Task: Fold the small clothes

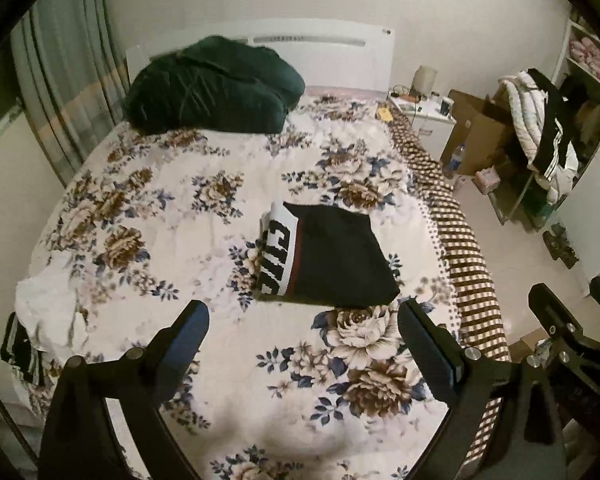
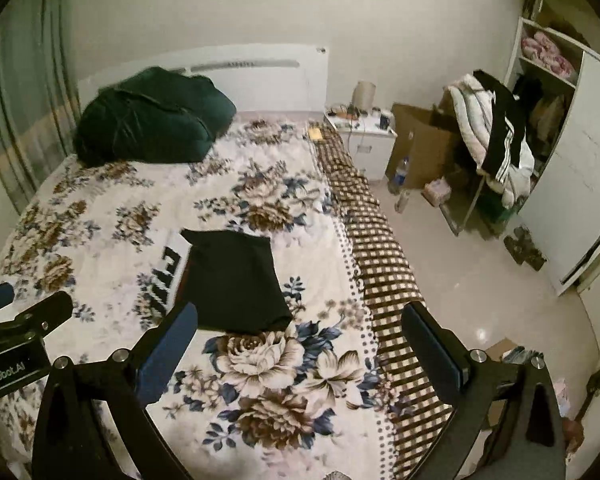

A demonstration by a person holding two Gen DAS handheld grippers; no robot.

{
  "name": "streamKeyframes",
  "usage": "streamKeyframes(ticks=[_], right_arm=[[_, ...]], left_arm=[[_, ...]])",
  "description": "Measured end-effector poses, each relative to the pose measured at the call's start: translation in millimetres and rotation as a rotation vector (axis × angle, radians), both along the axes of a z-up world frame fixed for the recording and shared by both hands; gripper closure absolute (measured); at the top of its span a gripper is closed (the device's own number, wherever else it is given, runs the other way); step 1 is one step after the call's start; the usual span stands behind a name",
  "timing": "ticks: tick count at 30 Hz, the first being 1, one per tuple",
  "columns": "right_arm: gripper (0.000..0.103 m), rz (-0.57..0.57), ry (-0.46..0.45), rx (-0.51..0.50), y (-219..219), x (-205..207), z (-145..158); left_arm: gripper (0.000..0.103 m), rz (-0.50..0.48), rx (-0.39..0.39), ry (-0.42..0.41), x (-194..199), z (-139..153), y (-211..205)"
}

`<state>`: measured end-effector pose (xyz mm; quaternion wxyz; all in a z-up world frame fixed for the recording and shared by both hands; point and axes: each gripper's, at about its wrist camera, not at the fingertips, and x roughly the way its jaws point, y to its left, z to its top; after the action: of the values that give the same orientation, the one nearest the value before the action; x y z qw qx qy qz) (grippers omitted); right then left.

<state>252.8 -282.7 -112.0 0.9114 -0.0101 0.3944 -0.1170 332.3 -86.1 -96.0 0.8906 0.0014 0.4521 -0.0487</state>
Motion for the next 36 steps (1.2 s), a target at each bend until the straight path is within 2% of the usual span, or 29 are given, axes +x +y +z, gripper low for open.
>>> streamKeyframes(ticks=[6, 14, 16, 18, 36], right_arm=[[0.0, 0.016, -0.056, 0.009, 15, -45, 55], [0.0, 0.048, -0.096, 0.01, 39, -81, 99], [0.0, 0.051, -0.102, -0.002, 43, -85, 104], [0.0, 0.058, -0.103, -0.001, 47, -90, 108], [0.0, 0.043, -0.116, -0.004, 54, -109, 116]], left_arm=[[0.007, 0.019, -0.007, -0.075, -34, 45, 12], [0.007, 0.037, 0.017, -0.143, -64, 74, 28], [0.006, 0.039, 0.013, -0.148, -68, 76, 31], [0.001, 0.039, 0.013, -0.149, -70, 76, 33], [0.0, 0.049, 0.029, -0.169, -81, 79, 36]])
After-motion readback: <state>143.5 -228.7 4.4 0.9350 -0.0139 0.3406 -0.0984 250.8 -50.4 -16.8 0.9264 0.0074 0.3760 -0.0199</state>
